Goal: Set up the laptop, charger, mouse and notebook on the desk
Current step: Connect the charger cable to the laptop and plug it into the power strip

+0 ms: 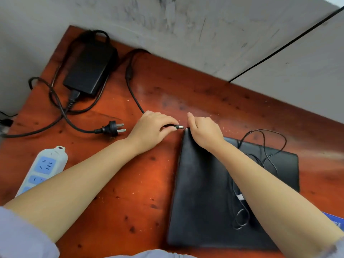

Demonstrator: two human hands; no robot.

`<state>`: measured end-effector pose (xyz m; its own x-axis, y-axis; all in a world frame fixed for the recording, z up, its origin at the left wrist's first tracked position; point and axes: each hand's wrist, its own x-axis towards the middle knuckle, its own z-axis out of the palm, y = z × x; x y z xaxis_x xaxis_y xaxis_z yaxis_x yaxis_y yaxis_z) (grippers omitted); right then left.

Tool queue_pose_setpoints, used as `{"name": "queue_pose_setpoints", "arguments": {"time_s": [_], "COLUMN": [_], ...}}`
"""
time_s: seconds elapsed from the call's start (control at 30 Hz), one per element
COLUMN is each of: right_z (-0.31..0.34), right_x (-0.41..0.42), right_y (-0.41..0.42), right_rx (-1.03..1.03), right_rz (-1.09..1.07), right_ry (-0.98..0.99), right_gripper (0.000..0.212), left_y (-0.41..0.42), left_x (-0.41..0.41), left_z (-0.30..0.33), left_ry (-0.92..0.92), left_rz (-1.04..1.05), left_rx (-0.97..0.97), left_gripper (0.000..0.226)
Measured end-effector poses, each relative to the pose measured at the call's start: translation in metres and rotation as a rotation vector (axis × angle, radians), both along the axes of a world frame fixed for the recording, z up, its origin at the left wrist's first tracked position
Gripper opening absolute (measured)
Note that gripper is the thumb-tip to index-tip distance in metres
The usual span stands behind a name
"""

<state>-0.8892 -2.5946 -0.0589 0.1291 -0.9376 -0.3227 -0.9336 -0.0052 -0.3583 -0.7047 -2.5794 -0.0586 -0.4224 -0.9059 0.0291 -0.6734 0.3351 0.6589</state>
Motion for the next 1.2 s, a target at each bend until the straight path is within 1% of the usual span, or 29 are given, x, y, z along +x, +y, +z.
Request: {"name": "queue_pose_setpoints", "arguments": {"time_s": [0.07,0.17,0.27,0.37,0.67,0.87,1.03,1.2], "right_z": [0.008,0.023,0.037,0.045,0.049,0.054,0.052,0.047], "right_x": [-0.005,-0.018,-0.032,-0.042,-0.045,-0.041,-0.036,-0.030], "right_y": [-0.002,-0.011,-0.020,-0.026,-0.024,-0.021,-0.019,-0.018], "right_rx": [-0.029,-0.067,-0.108,-0.104,-0.107,-0.114,-0.119,-0.130], "right_rz": [-0.031,-0.087,-0.132,-0.168,-0.160,-0.166,-0.156,-0.160], "right_ry": [-0.052,-0.135,-0.204,-0.251,-0.289,-0.275,-0.249,-0.244], "right_gripper": [0.055,0.053,0.053,0.052,0.052,0.051,0.054,0.055], "left_y": [0.001,0.004,0.005,0.004,-0.002,-0.005,-0.009,-0.010], "left_x": [0.002,0.000,-0.008,-0.016,-0.032,-0.032,-0.039,-0.043], "left_z": [0.012,0.027,0.037,0.043,0.050,0.054,0.061,0.059], "left_ry": [0.061,0.121,0.139,0.148,0.207,0.137,-0.048,-0.127], "left_rz": [-0.013,-0.051,-0.081,-0.089,-0.021,-0.048,-0.127,-0.162], "left_rx": [-0.015,0.046,0.063,0.066,0.012,-0.033,-0.134,-0.071], "left_gripper": [0.017,0.019,0.020,0.020,0.018,0.020,0.024,0.024]}}
